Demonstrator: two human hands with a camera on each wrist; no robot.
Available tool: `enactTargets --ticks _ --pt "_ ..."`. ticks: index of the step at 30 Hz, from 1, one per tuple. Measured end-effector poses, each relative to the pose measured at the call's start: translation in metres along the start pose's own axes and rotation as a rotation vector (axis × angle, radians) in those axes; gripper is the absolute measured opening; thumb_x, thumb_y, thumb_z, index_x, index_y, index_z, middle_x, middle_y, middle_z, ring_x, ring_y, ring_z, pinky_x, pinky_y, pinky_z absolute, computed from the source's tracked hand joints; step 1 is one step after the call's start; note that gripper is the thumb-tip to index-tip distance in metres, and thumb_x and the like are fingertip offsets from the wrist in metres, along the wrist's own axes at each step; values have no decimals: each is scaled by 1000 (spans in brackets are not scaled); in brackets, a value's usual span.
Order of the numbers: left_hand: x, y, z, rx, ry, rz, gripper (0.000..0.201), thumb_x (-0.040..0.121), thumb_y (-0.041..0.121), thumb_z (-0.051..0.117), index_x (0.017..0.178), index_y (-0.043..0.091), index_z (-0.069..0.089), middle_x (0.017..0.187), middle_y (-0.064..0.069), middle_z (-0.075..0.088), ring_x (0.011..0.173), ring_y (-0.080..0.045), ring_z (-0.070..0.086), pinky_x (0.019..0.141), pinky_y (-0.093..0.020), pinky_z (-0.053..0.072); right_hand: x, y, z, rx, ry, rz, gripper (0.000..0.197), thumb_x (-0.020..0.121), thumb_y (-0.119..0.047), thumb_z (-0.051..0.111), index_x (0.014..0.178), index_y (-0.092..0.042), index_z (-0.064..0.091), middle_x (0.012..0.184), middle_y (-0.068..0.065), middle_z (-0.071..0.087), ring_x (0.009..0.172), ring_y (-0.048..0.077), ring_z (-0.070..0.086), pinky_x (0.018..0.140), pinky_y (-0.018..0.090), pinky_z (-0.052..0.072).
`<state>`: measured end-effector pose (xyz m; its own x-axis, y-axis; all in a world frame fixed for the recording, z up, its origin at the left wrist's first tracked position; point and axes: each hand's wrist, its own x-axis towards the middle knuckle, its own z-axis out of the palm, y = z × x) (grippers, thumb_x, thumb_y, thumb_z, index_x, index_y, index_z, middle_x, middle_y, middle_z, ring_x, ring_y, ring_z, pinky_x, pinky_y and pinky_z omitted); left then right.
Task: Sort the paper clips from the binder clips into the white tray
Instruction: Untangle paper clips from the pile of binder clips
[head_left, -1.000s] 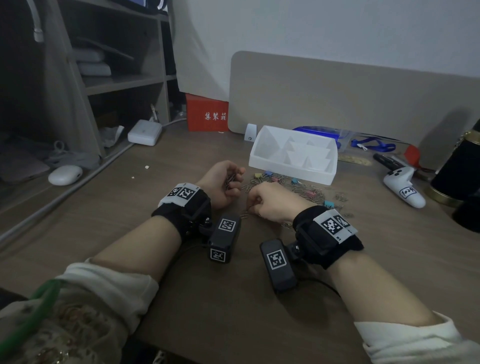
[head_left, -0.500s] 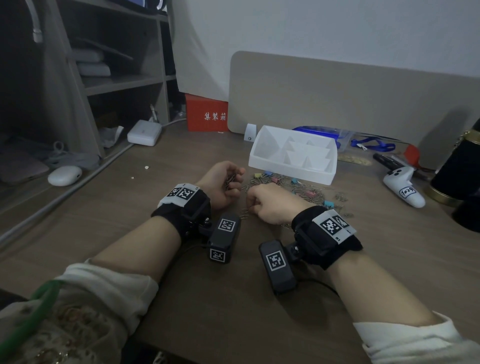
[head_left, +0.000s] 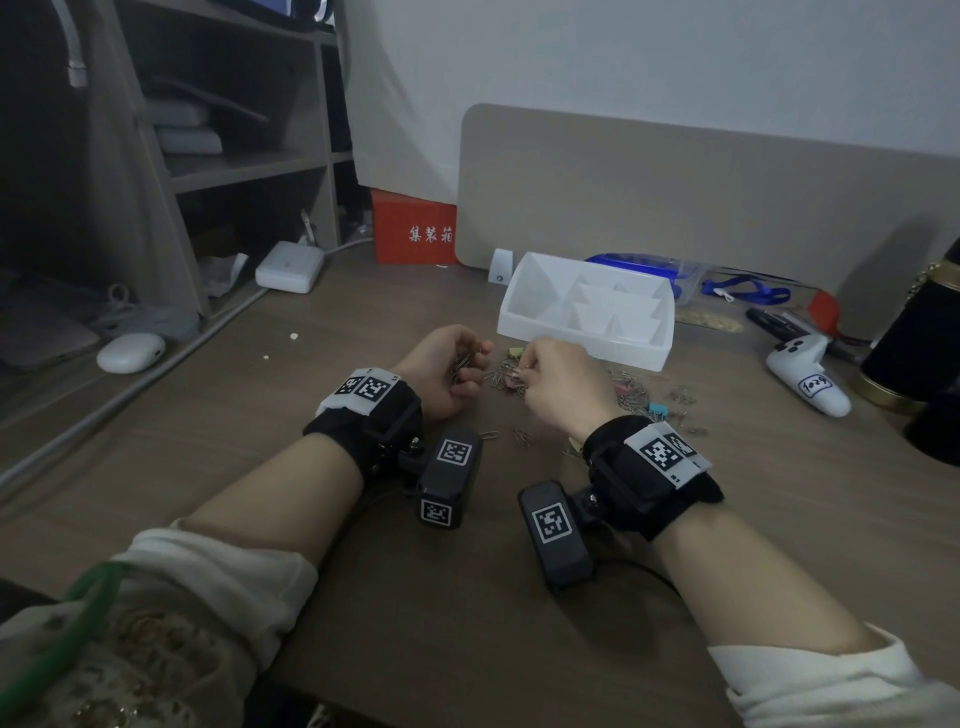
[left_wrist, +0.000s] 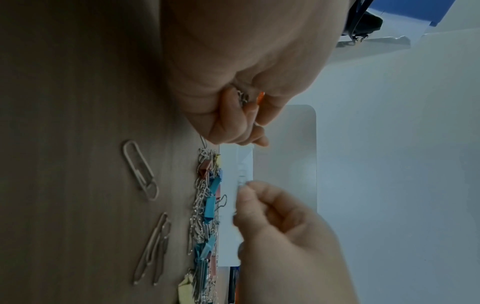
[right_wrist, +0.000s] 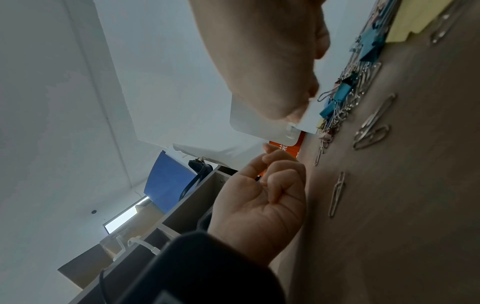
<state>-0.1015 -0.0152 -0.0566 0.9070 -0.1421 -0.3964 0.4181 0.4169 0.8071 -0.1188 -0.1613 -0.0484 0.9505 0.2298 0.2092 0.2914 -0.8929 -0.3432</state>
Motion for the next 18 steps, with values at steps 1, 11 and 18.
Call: enactTargets --ticks 1,11,18 --pt "0 0 0 22 -3 -16 26 94 17 35 71 11 46 52 4 40 30 -5 26 29 -15 14 0 0 -2 30 61 1 11 93 -15 54 102 -13 59 104 5 62 97 27 57 76 35 44" --pt "-14 -2 8 152 -140 -108 36 99 30 29 75 13 49 54 -1 46 35 -6 28 34 -13 13 3 -9 -2 325 194 -252 7 93 -11 53 90 -17 56 85 -1 61 83 22 63 77 43 52" --pt "-14 -1 8 162 -246 -119 45 94 21 28 55 16 51 49 2 43 35 -6 30 38 -14 9 3 -9 2 267 148 -345 5 90 -12 58 89 -15 62 85 -3 60 85 18 55 80 43 49"
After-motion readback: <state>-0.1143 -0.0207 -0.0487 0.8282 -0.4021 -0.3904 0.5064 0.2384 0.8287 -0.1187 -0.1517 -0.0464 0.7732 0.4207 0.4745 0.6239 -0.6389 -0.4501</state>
